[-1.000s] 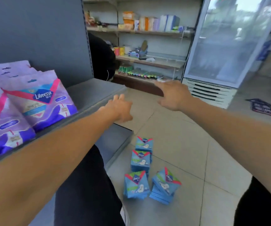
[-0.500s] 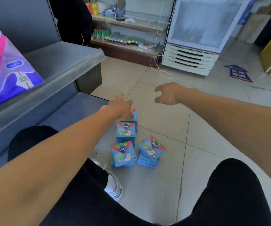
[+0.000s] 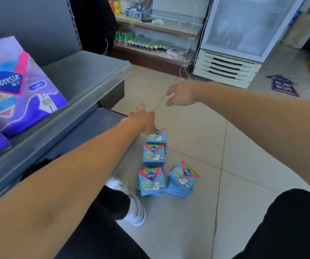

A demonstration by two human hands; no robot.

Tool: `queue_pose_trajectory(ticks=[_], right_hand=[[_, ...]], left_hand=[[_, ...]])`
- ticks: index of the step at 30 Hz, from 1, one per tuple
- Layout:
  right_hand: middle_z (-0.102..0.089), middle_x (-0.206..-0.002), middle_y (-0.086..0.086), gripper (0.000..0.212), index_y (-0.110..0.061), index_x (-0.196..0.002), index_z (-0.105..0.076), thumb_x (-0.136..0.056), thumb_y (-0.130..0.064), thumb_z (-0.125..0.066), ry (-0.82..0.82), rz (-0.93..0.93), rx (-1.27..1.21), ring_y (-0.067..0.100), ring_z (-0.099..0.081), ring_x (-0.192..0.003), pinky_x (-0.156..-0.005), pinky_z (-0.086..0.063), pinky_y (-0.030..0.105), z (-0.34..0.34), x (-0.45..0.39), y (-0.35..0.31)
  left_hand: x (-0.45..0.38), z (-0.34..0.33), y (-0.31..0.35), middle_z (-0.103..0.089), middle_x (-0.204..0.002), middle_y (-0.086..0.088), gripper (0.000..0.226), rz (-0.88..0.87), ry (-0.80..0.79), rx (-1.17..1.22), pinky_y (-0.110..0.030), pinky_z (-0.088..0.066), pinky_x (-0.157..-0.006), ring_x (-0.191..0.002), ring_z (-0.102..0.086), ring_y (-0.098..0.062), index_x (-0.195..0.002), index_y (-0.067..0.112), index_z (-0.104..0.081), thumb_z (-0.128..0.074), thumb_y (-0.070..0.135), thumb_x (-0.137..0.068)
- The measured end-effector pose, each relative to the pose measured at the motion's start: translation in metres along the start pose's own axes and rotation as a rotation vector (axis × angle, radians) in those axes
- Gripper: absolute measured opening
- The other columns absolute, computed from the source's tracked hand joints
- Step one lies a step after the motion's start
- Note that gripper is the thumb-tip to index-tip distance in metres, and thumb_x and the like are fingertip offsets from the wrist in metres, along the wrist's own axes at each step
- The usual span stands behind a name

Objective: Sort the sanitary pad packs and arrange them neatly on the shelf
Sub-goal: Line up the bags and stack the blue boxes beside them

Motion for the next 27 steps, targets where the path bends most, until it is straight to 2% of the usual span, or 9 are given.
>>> queue_pose_trajectory(ticks=[5,10,14,17,21,27], right_hand=[[-0.036,-0.155,0.005,0.056,-0.027,-0.15,-0.033,-0.098,-0.046,-0.043,-0.025,-0.03,-0.005,0.029,-0.031,-0.141,-0.11,-0.031,0.037,-0.013,-0.018,0.014],[-0.038,-0.152,0.008,0.057,-0.031,-0.151,-0.029,-0.098,-0.049,-0.042,-0.187,-0.106,-0.098,0.03,-0.036,-0.138,-0.107,-0.035,0.04,-0.064,-0.012,0.025],[-0.04,-0.151,0.008,0.057,-0.029,-0.15,-0.032,-0.098,-0.048,-0.042,-0.065,-0.149,-0.161,0.03,-0.035,-0.138,-0.106,-0.035,0.039,-0.079,0.006,0.03],[-0.038,-0.153,0.007,0.057,-0.025,-0.15,-0.033,-0.098,-0.046,-0.043,-0.052,-0.164,-0.148,0.029,-0.034,-0.139,-0.108,-0.033,0.038,-0.086,0.039,0.028],[-0.041,-0.151,0.006,0.057,-0.025,-0.149,-0.036,-0.097,-0.048,-0.045,0.003,-0.21,-0.187,0.029,-0.033,-0.139,-0.108,-0.033,0.04,-0.086,0.077,0.037],[-0.042,-0.15,0.005,0.057,-0.025,-0.147,-0.039,-0.096,-0.051,-0.047,-0.022,-0.266,-0.21,0.03,-0.036,-0.137,-0.109,-0.034,0.04,-0.109,0.104,0.057]], left_hand=[[-0.003,0.002,0.007,-0.027,-0.144,-0.014,0.06,-0.07,0.011,-0.03,-0.044,-0.033,-0.105,-0.131,-0.03,-0.037,-0.142,0.019,-0.036,-0.057,0.04,-0.089],[0.0,-0.025,0.008,-0.019,-0.151,-0.016,0.071,-0.051,-0.149,-0.033,-0.045,-0.031,-0.109,-0.135,-0.026,-0.039,-0.147,0.021,-0.031,-0.062,0.044,-0.086],[-0.002,-0.029,0.015,-0.027,-0.14,-0.016,0.061,-0.095,-0.068,-0.083,-0.043,-0.034,-0.104,-0.129,-0.031,-0.039,-0.141,0.018,-0.037,-0.059,0.038,-0.088],[0.007,-0.028,0.027,-0.026,-0.142,-0.017,0.058,-0.134,-0.025,-0.069,-0.047,-0.035,-0.105,-0.13,-0.03,-0.041,-0.139,0.018,-0.038,-0.058,0.037,-0.087],[0.03,-0.036,0.043,-0.026,-0.142,-0.016,0.058,-0.175,-0.029,-0.071,-0.047,-0.036,-0.104,-0.13,-0.03,-0.04,-0.138,0.018,-0.04,-0.057,0.034,-0.085],[0.046,-0.055,0.053,-0.018,-0.15,-0.018,0.056,-0.186,-0.083,-0.11,-0.046,-0.031,-0.105,-0.137,-0.022,-0.042,-0.14,0.017,-0.038,-0.055,0.033,-0.089]])
Point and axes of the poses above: each hand's wrist, its own x-axis away from the middle knuckle, its own z-axis out of the back of the hand, y = z × x, the point moved 3 cm from there along -x, towards the middle knuckle
